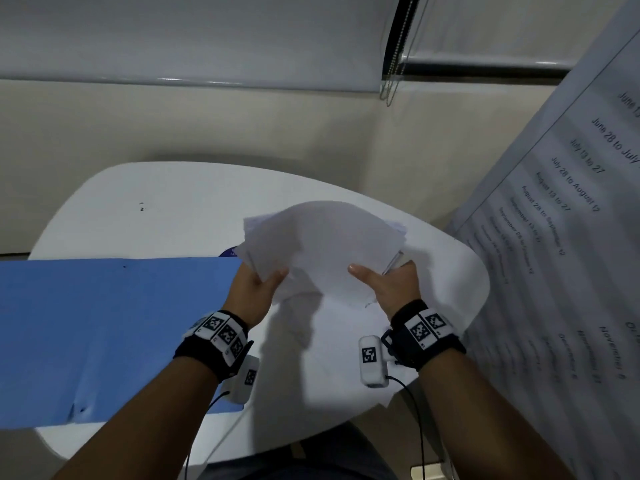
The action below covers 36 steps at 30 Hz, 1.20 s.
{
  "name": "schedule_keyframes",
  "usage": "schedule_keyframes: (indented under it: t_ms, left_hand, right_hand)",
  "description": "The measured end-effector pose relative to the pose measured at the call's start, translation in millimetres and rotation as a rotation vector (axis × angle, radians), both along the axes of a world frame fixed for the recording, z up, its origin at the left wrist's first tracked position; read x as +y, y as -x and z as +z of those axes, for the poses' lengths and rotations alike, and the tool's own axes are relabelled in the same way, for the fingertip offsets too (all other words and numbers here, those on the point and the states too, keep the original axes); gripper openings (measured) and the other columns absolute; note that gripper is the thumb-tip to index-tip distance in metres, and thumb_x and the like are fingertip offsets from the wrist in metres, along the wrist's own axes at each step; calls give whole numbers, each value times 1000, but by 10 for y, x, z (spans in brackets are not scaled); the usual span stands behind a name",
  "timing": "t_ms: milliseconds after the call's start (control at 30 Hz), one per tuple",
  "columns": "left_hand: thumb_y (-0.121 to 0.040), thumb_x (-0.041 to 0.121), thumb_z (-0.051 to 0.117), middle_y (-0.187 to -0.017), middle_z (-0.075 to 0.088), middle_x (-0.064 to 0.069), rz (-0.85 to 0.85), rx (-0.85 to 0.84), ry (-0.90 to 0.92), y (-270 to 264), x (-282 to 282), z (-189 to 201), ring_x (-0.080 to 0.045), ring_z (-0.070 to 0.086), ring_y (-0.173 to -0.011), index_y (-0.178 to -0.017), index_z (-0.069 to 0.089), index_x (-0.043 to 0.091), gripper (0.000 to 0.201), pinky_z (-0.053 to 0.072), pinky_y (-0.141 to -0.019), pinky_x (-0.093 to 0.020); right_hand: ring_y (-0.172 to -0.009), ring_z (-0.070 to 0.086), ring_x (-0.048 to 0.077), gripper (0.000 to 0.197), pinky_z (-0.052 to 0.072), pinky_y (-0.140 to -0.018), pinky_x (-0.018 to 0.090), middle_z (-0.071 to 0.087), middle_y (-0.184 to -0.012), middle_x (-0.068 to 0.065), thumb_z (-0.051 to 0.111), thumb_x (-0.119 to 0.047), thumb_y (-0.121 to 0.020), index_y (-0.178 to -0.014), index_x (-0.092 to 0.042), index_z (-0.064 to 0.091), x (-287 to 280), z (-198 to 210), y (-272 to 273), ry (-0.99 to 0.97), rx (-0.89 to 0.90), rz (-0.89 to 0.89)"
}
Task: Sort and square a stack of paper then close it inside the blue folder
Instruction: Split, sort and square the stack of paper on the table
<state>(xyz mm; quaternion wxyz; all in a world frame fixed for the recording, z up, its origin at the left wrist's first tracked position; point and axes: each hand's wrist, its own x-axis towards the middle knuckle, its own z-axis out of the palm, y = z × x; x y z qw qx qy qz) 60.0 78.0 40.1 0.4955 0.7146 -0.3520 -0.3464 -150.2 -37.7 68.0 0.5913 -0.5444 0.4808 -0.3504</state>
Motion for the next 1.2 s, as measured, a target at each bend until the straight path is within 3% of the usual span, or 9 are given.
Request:
schedule_keyframes:
  t_ms: [100, 167, 267, 367, 600, 767, 900, 1033, 1200]
  left_hand:
    - [-88, 26, 75, -124, 62, 21, 34, 191, 112, 0, 0, 100, 2, 61, -114, -134, 42, 39, 57, 53, -90, -22]
    - [-83, 38, 74, -124, 61, 21, 75, 258, 221, 3, -34, 240, 1, 61, -114, -132, 41, 40, 59, 53, -85, -18]
    - [-82, 55, 61, -121, 60, 9, 145, 300, 337, 27, -127, 471, -5, 62, -106, -135, 43, 27, 63, 52, -81, -22]
    - [-87, 63, 52, -113, 60, 6, 258, 227, 372, 40, -241, 618, -15, 59, -102, -123, 55, 34, 47, 50, -87, -37]
    - [-98, 26, 55, -106, 64, 3, 351, 101, 388, 111, -336, 576, -8, 61, -93, -119, 57, 24, 21, 51, -84, -30]
    - [-103, 28, 48, -115, 61, 1, 321, 80, 346, 126, -336, 474, -4, 58, -97, -127, 49, 22, 25, 48, -85, -19]
    - [-101, 40, 40, -108, 58, 10, 292, 88, 342, 117, -362, 481, 4, 56, -93, -122, 51, 13, 35, 46, -83, -16]
    - [-87, 58, 57, -105, 63, 6, 231, 141, 304, 76, -389, 472, -6, 62, -92, -118, 50, 17, 52, 51, -80, -26]
    - [-87, 50, 62, -103, 66, 2, 234, 207, 310, 37, -363, 475, -15, 64, -93, -112, 55, 18, 41, 52, -80, -34]
  right_hand:
    - [-84, 70, 3, 44, 55, -72, 21, 75, -87, -14, 81, 7, -68, -99, -20, 66, -12, 185, -40, 85, -93, -24]
    - [-87, 68, 0, 42, 53, -73, 17, 72, -91, -13, 79, 6, -71, -103, -17, 62, -40, 321, -81, 164, -177, -60]
    - [-97, 64, 16, 34, 54, -84, 29, 66, -101, -6, 80, -31, -71, -101, -27, 65, -61, 465, -170, 221, -192, -172]
    - [-86, 60, 19, 29, 52, -85, 38, 65, -93, -1, 71, -47, -71, -95, -30, 68, -77, 463, -207, 226, -147, -241]
    - [-79, 61, 3, 15, 50, -74, 20, 66, -87, -8, 65, -18, -89, -102, -11, 67, -68, 366, -158, 285, -109, -245]
    - [-94, 63, 8, 35, 52, -82, 20, 66, -106, 2, 67, -12, -85, -119, -10, 59, -50, 259, -78, 263, -116, -187]
    - [-91, 62, 12, 40, 52, -81, 23, 65, -99, -1, 74, -31, -74, -111, -20, 63, -103, 242, -61, 211, -165, -214]
    - [-88, 63, 1, 43, 49, -78, 14, 65, -97, -3, 86, -14, -65, -102, -17, 64, -163, 254, -111, 183, -121, -124]
    - [-72, 61, 6, 32, 49, -66, 17, 64, -82, -3, 83, -28, -62, -86, -18, 63, -196, 372, -201, 187, -183, -103]
